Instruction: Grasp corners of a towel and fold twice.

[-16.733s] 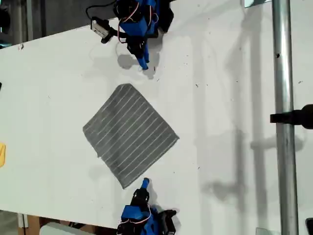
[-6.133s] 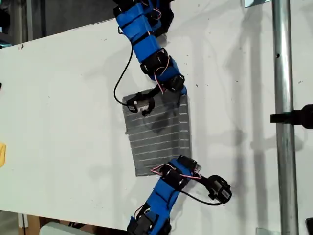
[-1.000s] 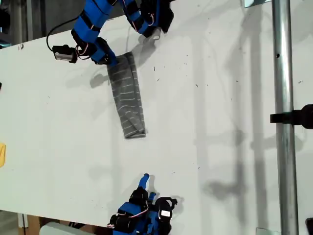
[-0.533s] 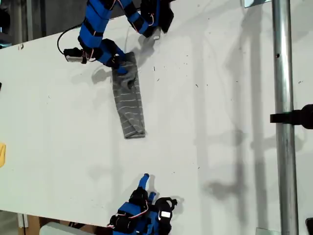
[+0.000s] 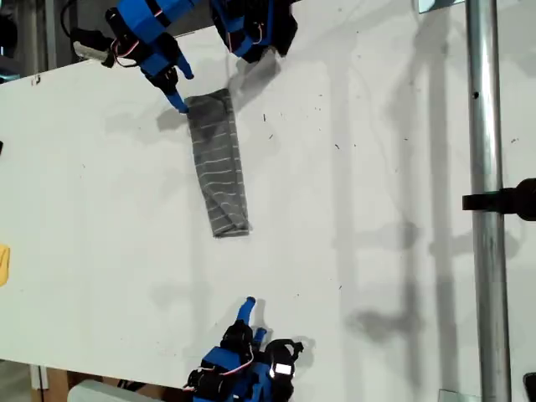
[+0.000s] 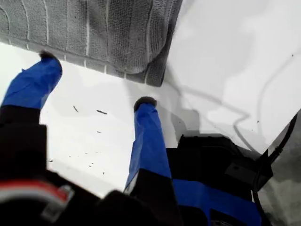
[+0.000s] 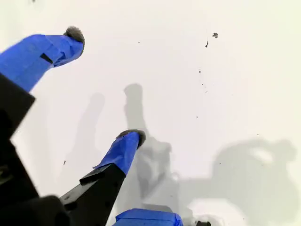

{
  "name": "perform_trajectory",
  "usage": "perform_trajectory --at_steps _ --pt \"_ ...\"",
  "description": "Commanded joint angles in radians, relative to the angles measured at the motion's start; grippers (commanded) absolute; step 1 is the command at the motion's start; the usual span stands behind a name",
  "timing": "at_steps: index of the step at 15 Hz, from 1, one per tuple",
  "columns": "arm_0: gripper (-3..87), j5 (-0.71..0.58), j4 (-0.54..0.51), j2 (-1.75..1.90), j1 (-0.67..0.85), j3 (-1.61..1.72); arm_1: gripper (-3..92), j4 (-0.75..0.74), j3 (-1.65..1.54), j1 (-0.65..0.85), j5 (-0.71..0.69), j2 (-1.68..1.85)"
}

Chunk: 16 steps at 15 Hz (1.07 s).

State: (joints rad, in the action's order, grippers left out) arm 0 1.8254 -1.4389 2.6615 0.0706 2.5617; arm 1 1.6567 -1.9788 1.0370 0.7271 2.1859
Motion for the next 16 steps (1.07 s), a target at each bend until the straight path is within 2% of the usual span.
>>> perform_trajectory --at_steps 1,5,8,11,14,16 --pt "33.8 -0.014 0.011 0.014 -0.006 -0.009 39.2 0.020 0.098 0.005 0.009 -0.023" --pt "34.0 -0.048 0.014 0.041 0.005 0.000 45.2 0.031 0.146 0.048 -0.072 -0.078" --pt "34.3 -0.066 0.018 0.048 0.005 0.003 46.1 0.186 0.316 -0.002 -0.078 -0.115" --pt "34.6 -0.074 0.020 0.067 -0.003 0.009 45.2 0.232 0.337 0.037 -0.101 -0.109" --pt "34.7 -0.071 0.020 0.072 -0.021 0.011 44.1 0.199 0.307 0.089 -0.110 -0.138" --pt "35.2 -0.069 0.021 0.072 -0.035 0.014 44.1 0.086 0.206 0.109 -0.084 -0.189"
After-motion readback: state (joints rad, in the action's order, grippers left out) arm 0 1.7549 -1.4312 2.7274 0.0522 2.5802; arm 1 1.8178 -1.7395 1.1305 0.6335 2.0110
